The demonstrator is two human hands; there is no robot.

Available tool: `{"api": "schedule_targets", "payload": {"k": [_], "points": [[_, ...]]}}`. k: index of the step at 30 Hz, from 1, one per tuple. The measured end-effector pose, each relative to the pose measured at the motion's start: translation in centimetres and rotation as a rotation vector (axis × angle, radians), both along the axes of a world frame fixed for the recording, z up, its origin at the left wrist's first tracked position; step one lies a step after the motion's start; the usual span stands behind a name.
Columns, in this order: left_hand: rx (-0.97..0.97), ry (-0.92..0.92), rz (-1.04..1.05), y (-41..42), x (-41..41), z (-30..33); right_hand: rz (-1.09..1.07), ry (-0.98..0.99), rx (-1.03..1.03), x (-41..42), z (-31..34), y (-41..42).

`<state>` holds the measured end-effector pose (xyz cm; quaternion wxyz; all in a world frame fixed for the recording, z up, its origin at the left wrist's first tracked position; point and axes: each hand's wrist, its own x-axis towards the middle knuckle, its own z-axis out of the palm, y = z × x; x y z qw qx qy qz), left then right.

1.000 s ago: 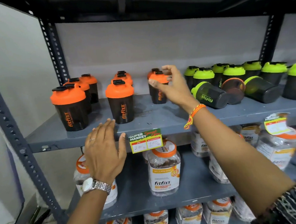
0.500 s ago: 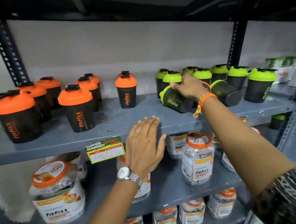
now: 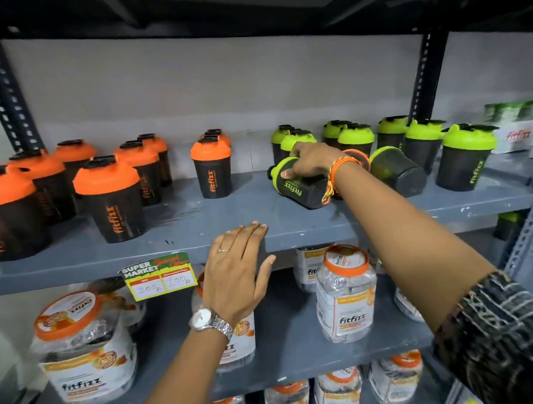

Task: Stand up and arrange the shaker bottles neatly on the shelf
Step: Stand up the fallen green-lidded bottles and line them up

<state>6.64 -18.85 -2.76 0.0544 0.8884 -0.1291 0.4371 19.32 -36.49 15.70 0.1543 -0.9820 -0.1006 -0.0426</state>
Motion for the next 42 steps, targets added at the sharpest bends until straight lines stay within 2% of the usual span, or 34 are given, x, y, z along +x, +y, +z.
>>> {"api": "schedule_targets", "payload": {"k": [7,11,16,20,24,26,42], "points": [[-0.025,0.017,0.016,-0.3,0.1,-0.2,-0.01,0.045,0.144,-0.4,-0.2,-1.1],[-0.037,0.022,0.02,-0.5,0.1,-0.2,0.016,0.082,0.507,-0.7,-1.0,-2.7],[-0.059,0.036,0.029,-0.8,-0.2,-0.1,0.093,0.235,1.025,-1.5,-2.4,-4.0],[-0.073,0.057,0.02,-1.0,-0.5,0.1,0.276,0.159,1.231,-1.2,-4.2,-4.4],[-0.082,0.076,0.018,-1.0,-0.6,0.1,0.39,0.102,1.284,-0.6,-6.2,-4.6],[-0.075,0.081,0.02,-1.0,-0.6,0.1,0.414,0.077,1.247,-0.7,-6.8,-4.9],[-0.071,0.061,0.045,-1.3,-0.5,0.1,0.443,0.062,1.094,-2.0,-7.6,-6.5]]}}
